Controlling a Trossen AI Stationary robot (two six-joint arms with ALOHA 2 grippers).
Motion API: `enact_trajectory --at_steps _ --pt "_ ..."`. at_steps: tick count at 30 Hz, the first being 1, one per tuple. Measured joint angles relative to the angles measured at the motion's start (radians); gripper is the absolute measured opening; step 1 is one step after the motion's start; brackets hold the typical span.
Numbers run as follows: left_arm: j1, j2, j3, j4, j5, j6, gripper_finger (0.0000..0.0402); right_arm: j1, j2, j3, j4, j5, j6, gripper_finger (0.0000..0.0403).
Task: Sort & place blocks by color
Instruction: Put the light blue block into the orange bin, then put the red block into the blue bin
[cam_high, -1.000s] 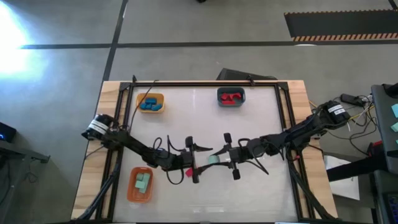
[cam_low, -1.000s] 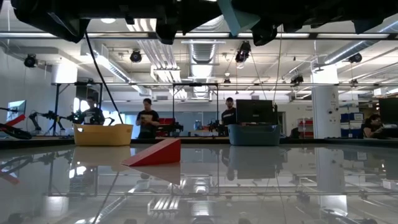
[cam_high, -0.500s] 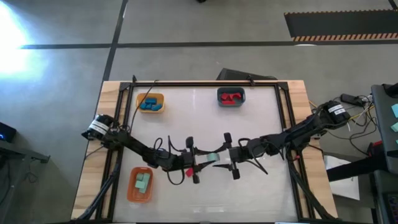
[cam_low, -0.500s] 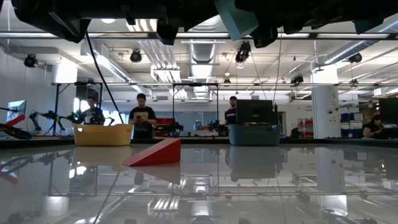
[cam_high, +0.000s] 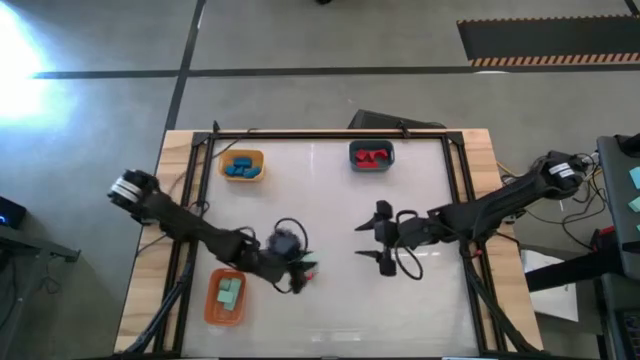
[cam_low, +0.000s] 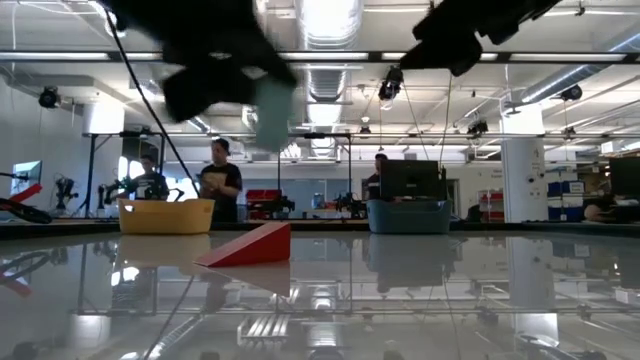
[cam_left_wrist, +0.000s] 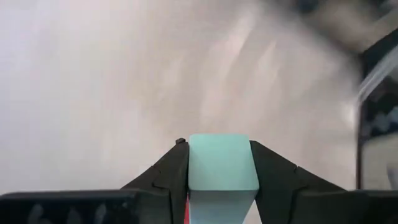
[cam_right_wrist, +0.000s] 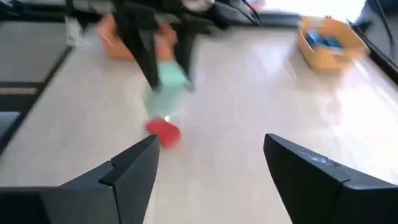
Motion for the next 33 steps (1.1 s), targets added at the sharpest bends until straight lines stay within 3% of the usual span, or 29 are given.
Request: enact_trajectory --at_steps 2,4,8,12,15,22,28,30,33 --pt "-0.031 -0.049 0.043 -0.325 0.134 -0.254 0.0117 0.000 -0.021 0.005 -0.053 0.009 0.020 0.0269" --pt "-0.068 -0.073 0.093 -0.550 0.265 -0.385 0.0117 0.000 -0.035 0.004 -0.060 0.009 0.019 0.0263" --pt "-0.133 -0.119 0.185 -0.868 0.386 -0.551 0.0117 0.000 -0.042 0.004 -0.059 0.015 0.013 0.0252" --pt "-0.162 -0.115 0.180 -1.096 0.526 -0.717 0.0117 0.000 -0.036 0.004 -0.057 0.015 0.010 0.0247" --pt "-0.171 -0.110 0.146 -1.115 0.598 -0.758 0.0129 0.000 -0.023 0.004 -0.060 0.015 0.010 0.0247" --pt "-0.171 -0.110 0.111 -1.062 0.647 -0.765 0.0223 0.000 -0.015 0.004 -0.069 0.016 0.010 0.0247" --pt "-0.169 -0.116 0.143 -1.066 0.661 -0.740 0.0239 0.000 -0.014 0.004 -0.071 0.015 0.010 0.0247" --pt "-0.169 -0.116 0.163 -1.066 0.633 -0.697 0.0239 0.000 -0.009 0.004 -0.072 0.010 0.010 0.0247" --pt "-0.170 -0.115 0.185 -1.013 0.460 -0.606 0.0240 0.005 0.009 0.004 -0.072 -0.015 0.010 0.0247"
